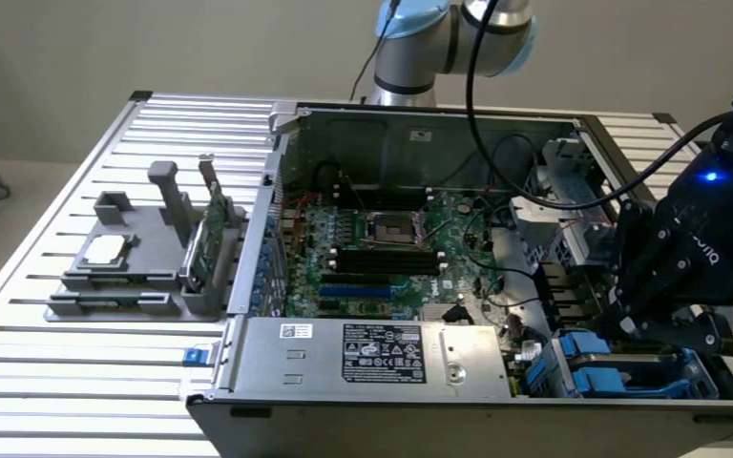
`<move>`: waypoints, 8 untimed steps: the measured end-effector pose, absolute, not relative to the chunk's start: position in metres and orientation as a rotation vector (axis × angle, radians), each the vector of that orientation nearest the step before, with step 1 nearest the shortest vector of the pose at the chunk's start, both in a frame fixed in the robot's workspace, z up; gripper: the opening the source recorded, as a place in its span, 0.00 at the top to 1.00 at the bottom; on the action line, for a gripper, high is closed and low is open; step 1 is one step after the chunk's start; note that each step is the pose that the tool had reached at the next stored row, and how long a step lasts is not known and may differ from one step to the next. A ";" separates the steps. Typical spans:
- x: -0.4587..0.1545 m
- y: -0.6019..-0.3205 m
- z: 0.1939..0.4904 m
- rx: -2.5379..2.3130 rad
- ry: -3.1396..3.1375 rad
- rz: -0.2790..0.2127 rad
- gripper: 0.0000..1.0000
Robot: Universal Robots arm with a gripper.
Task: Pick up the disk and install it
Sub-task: 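Insert the first disk wire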
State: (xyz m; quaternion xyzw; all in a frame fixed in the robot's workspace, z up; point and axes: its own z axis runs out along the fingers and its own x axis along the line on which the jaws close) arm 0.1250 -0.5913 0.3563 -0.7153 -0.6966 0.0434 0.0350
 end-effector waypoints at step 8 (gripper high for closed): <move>0.125 -0.591 0.357 -2.202 -2.137 0.133 0.89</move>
